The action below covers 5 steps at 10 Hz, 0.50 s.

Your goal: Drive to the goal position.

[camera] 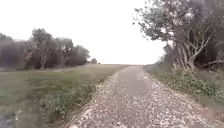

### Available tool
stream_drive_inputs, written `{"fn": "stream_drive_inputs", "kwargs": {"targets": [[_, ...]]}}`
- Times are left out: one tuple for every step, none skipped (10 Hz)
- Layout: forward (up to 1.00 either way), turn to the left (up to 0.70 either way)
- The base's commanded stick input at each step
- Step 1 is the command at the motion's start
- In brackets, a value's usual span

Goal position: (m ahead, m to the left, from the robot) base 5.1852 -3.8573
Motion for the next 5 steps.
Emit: {"fn": "stream_drive_inputs", "kwargs": {"targets": [[0.7,-0.14],[0.7,-0.13],[0.7,-0.13],[0.7,-0.14],[0.7,-0.13]]}}
